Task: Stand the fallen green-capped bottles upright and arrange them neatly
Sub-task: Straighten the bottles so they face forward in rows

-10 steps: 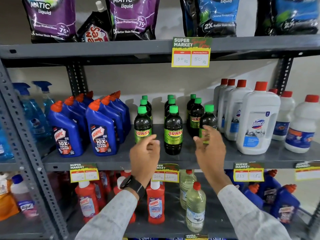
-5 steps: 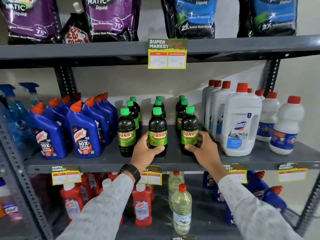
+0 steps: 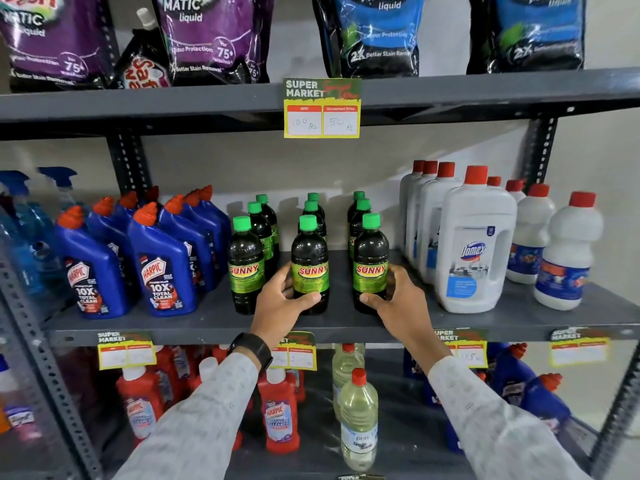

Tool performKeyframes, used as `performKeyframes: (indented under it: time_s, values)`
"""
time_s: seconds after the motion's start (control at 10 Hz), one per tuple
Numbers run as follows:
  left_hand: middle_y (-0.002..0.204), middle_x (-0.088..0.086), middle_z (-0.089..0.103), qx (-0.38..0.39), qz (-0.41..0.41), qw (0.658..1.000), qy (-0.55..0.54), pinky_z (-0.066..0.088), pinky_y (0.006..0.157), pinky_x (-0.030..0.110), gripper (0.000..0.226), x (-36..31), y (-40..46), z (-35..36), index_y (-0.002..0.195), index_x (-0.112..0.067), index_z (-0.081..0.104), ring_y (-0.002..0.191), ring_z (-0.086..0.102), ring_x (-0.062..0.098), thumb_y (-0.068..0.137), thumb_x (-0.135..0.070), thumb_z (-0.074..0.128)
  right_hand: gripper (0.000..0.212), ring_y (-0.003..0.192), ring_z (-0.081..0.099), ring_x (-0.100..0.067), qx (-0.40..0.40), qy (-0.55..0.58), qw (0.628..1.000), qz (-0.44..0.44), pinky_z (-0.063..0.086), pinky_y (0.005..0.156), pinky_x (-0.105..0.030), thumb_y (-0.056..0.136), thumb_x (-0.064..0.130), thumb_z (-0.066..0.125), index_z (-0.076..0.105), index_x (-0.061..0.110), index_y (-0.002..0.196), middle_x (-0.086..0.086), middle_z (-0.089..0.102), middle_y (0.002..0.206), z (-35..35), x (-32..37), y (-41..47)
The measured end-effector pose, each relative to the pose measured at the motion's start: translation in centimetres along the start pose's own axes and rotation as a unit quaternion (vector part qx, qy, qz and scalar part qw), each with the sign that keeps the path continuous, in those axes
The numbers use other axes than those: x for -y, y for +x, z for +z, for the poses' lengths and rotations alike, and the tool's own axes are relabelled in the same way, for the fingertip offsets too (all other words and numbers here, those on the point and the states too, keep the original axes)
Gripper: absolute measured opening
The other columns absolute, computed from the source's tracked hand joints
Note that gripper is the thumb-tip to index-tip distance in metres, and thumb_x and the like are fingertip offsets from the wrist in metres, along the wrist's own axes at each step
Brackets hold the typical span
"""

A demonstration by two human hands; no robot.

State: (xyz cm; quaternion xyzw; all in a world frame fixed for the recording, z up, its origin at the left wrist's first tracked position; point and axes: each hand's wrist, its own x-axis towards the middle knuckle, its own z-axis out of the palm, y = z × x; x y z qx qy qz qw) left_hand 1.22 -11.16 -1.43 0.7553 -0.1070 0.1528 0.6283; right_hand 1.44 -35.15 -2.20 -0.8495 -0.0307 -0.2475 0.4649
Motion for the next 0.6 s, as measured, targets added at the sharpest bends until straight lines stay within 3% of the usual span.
performKeyframes:
  time_s: [0.2, 0.3, 0.4, 0.5, 0.6]
  values:
    - [0.123, -0.018, 0.068, 0.011, 0.002, 1.0, 0.021, 0.047, 0.109, 0.026, 0.085, -0.2, -0.1, -0.1, 0.152, -0.025, 0.044, 0.115, 0.064, -0.006, 0.079, -0.011, 0.085, 0.079, 0.109, 0.062, -0.013, -0.003, 0.006, 1.0, 0.009, 0.047, 0.092, -0.03, 0.079, 0.033, 0.088, 0.048, 0.02, 0.146, 0.004, 0.07, 0.123, 0.3, 0.0, -0.2]
    - [0.133, -0.005, 0.068, 0.014, -0.004, 1.0, 0.021, 0.047, 0.112, 0.034, 0.088, -0.3, 0.0, -0.2, 0.154, -0.021, 0.042, 0.122, 0.064, 0.006, 0.078, -0.01, 0.085, 0.078, 0.115, 0.064, -0.018, -0.006, 0.002, 1.0, 0.011, 0.047, 0.093, -0.031, 0.08, 0.032, 0.087, 0.048, 0.021, 0.146, 0.003, 0.07, 0.124, 0.4, -0.1, -0.2]
    - [0.134, -0.005, 0.068, 0.011, -0.004, 0.999, 0.031, 0.047, 0.113, 0.036, 0.089, -0.9, -0.3, -0.4, 0.154, -0.021, 0.042, 0.122, 0.064, 0.006, 0.078, -0.009, 0.085, 0.078, 0.118, 0.063, -0.019, -0.005, 0.001, 1.0, 0.022, 0.045, 0.093, -0.029, 0.08, 0.033, 0.087, 0.048, 0.021, 0.146, 0.003, 0.07, 0.126, 0.2, 0.2, -0.4]
    - [0.135, -0.008, 0.066, 0.019, -0.007, 0.999, 0.035, 0.048, 0.109, 0.024, 0.094, -1.0, -0.7, -0.3, 0.157, -0.021, 0.036, 0.116, 0.063, -0.007, 0.078, -0.01, 0.085, 0.079, 0.119, 0.062, -0.017, 0.001, 0.0, 1.0, 0.015, 0.043, 0.09, -0.026, 0.079, 0.036, 0.087, 0.048, 0.023, 0.146, 0.01, 0.067, 0.119, 0.1, 0.6, -0.9]
    - [0.144, -0.008, 0.059, -0.008, 0.016, 0.999, 0.039, 0.045, 0.109, 0.023, 0.095, -2.2, -2.0, -0.5, 0.16, -0.022, 0.025, 0.12, 0.056, -0.011, 0.084, -0.019, 0.082, 0.083, 0.129, 0.057, -0.017, -0.019, -0.006, 1.0, -0.021, 0.046, 0.096, -0.03, 0.08, 0.044, 0.084, 0.043, 0.022, 0.149, 0.015, 0.062, 0.125, -1.0, 2.0, -1.6]
